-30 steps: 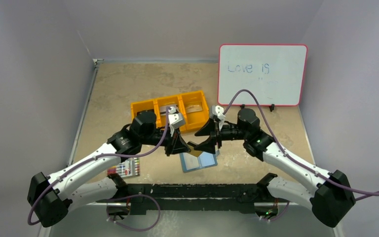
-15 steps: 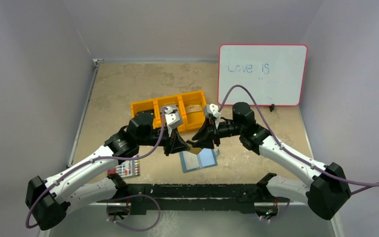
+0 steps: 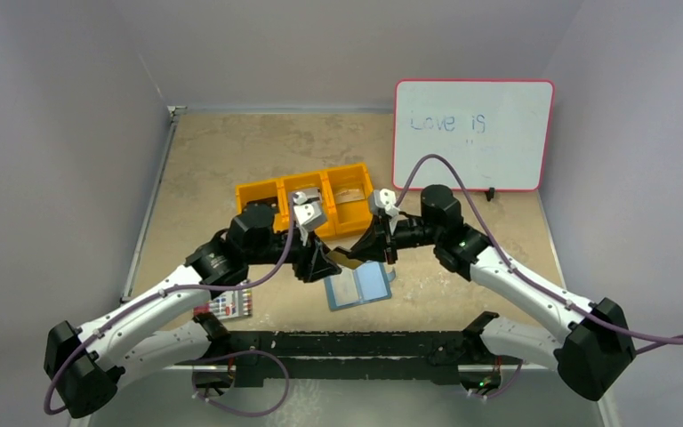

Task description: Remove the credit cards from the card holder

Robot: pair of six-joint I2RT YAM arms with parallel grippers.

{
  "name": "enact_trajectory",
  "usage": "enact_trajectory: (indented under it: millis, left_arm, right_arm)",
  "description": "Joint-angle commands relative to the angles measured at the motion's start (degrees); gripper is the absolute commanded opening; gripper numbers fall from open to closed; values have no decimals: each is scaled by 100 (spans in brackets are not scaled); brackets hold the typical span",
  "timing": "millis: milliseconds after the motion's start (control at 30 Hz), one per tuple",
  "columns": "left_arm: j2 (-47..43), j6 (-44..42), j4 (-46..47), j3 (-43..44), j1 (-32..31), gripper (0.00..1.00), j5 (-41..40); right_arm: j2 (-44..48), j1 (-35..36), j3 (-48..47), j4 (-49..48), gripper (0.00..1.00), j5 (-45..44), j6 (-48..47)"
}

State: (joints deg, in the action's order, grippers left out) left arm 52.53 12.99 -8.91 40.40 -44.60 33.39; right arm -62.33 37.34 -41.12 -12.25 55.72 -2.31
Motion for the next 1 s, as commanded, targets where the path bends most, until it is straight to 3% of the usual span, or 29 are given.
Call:
enact_trajectory:
  millis: [0,67,167,267,367,500,767,900,967]
  left_arm:
    - [-347,171,-460,372,29,57,-1851]
    - [-833,762,-573,488,30,63,-3793]
    - [-2166,1089,-58,-101,22,69,-5079]
    - [-2811,1252,-300,-351,26,71,-5941]
    - [-2800,1255,-1081,-145,26,72,-6203]
    - [-2453,1144,-1731,141,23,72,-6163]
    - [-2412,1056,-1820,-2,26,73,-6426]
    - [-2405,1092,-1897,33,26,73,-6670]
    - [-2398,1150,-1957,54,30,73,-6860]
  right_arm:
    - [256,1,-172,-83,0,-1037,-653]
    - [363,6,-60,-198,0,-1862,-1078]
    - [250,5,-83,-280,0,-2948,-1870]
    - [-154,6,-299,-354,0,-3945,-2487]
    - [-732,1,-744,-157,0,-4593,-3073]
    - [-1468,1,-1247,172,0,-4688,-3705]
    - [-2025,-16,-1385,-471,0,-4702,-4245]
    - [-1937,-16,-978,-1578,0,-4710,-4195]
    - [-2008,-15,-954,-1655,0,-4821,-4282]
